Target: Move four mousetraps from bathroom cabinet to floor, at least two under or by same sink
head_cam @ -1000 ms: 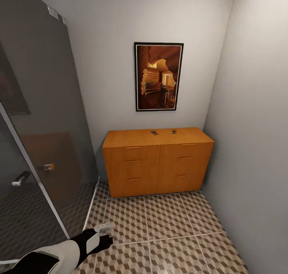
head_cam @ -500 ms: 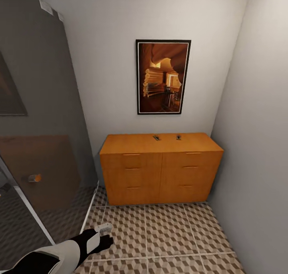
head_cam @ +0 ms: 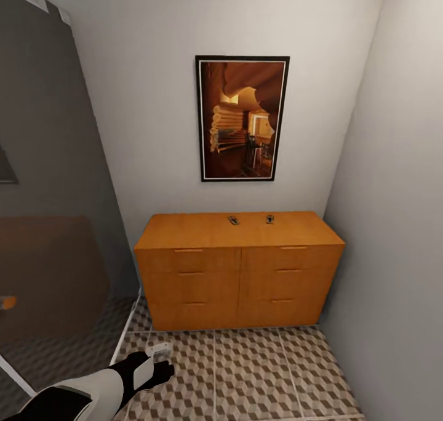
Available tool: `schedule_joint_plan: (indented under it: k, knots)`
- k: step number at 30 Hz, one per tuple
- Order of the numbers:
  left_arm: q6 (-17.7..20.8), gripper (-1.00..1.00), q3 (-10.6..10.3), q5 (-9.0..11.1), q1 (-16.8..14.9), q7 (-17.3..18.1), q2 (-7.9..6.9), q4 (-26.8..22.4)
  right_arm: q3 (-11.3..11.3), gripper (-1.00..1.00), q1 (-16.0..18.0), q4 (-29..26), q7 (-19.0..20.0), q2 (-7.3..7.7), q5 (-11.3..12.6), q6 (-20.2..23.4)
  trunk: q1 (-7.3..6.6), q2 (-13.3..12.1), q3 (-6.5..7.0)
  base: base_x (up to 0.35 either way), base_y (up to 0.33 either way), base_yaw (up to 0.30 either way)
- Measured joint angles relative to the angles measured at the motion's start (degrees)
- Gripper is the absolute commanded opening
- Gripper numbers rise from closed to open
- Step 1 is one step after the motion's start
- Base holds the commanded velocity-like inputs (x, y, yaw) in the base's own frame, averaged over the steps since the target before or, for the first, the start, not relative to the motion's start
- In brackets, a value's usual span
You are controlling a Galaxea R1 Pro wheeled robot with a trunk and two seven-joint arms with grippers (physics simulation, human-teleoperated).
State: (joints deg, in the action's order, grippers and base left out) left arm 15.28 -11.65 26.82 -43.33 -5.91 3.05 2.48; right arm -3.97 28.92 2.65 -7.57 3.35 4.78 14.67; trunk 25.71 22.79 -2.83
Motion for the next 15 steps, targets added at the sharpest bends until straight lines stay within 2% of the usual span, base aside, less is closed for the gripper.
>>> schedule_joint_plan:
  k: [15]
  knots:
    - [-0.05, 1.00, 0.00, -0.01, 0.00, 0.00, 0.08, 0.06, 0.00, 1.00, 0.00, 0.00, 0.02, 0.00, 0.00, 0.00, 0.00, 0.00, 0.00, 0.304, -0.191, 0.000]
